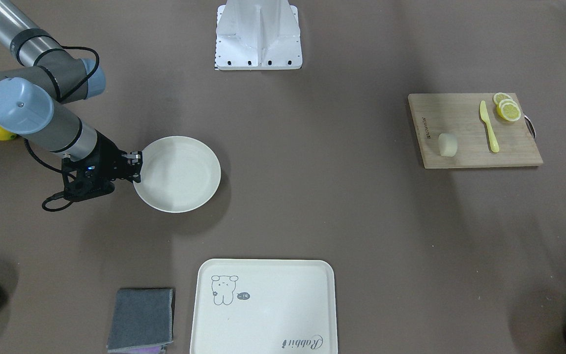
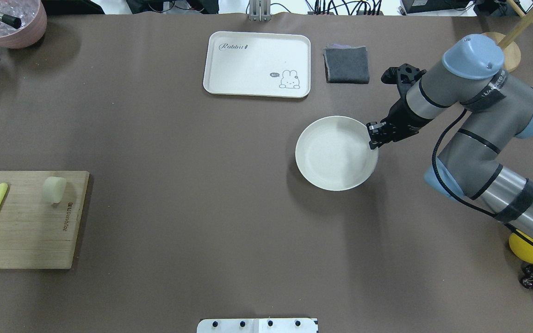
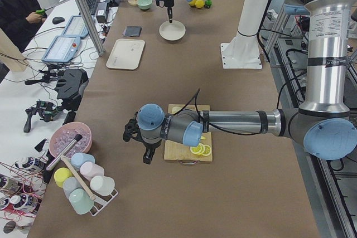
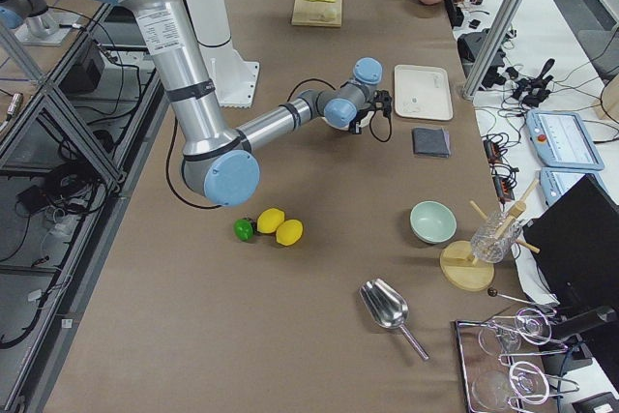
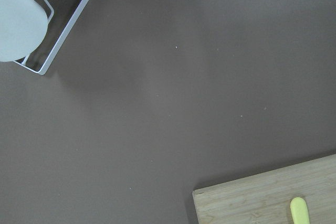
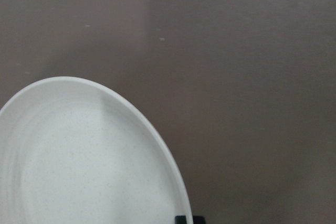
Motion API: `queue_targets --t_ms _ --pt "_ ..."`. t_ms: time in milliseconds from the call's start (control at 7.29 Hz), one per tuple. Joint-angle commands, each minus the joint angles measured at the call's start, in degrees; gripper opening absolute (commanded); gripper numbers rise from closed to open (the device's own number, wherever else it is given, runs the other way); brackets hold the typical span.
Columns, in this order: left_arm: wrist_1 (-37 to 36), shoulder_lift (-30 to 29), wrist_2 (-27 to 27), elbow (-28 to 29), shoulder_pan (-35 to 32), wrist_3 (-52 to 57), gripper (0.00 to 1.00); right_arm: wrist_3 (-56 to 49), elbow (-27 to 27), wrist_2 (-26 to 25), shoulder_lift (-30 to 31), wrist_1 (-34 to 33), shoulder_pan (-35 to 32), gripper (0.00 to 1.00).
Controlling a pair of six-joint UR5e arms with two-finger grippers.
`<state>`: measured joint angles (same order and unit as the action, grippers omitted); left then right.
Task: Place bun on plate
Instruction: 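Drag the white plate with the right gripper toward the cutting board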
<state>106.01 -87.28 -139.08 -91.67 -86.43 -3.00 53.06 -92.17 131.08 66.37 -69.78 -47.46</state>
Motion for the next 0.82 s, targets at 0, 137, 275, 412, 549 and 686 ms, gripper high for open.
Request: queue_targets --t_ms 0,137,275,412,549,686 --pt "6.5 -0.1 0.4 -2.6 3.5 -18.4 0.98 12.3 0.0 -2.1 -6.7 0.2 6.1 0.00" --pt "11.2 -0.1 0.7 -2.6 8.5 -26.8 0.98 15.2 0.0 -3.6 -8.1 0.2 8.9 0.00" --pt "15.3 -0.4 3.4 -3.6 13.2 -32.8 0.98 16.1 0.2 -6.0 -8.4 0.2 11.4 0.00" --pt "17.1 -0.3 7.6 -6.1 19.4 -40.8 0.98 16.4 0.4 -8.0 -8.5 0.1 13.4 0.00" --pt "17.2 -0.2 13.8 -8.8 26.6 -46.2 0.98 16.3 0.8 -8.2 -8.4 0.1 14.1 0.00" --pt "17.2 -0.4 17.7 -10.1 32.2 -51.2 0.97 16.4 1.5 -8.7 -8.5 0.2 14.5 0.09"
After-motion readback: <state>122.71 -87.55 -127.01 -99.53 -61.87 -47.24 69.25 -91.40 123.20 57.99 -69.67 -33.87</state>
